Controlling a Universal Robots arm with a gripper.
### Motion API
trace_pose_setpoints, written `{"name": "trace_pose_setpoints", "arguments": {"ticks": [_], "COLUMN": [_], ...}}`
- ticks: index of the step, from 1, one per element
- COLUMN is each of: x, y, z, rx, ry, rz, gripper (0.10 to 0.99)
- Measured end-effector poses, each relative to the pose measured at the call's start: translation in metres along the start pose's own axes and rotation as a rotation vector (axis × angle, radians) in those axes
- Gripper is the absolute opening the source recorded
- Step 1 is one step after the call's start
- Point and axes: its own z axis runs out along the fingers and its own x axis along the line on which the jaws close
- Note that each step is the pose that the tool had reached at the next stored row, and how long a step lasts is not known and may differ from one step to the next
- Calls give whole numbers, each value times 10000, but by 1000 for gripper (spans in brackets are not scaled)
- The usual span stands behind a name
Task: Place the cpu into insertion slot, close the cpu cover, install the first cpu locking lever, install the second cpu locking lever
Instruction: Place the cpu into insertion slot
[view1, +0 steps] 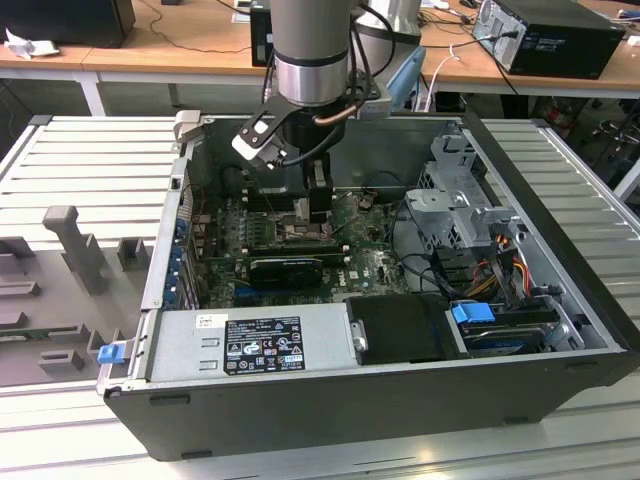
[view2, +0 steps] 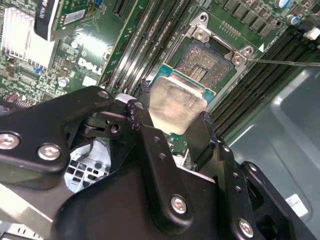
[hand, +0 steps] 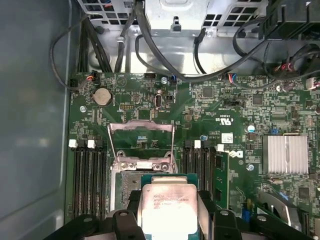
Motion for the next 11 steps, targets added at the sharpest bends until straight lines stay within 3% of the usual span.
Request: {"name": "trace_pose_setpoints", "arguments": {"ticks": [3, 6, 11], "x": [7, 9, 61], "y": [-9, -73, -103], "z": [68, 101, 242], "rx": [-4, -5, -4], "ry": [2, 44, 49], "rz": [145, 185, 187], "gripper": [529, 529, 529]}}
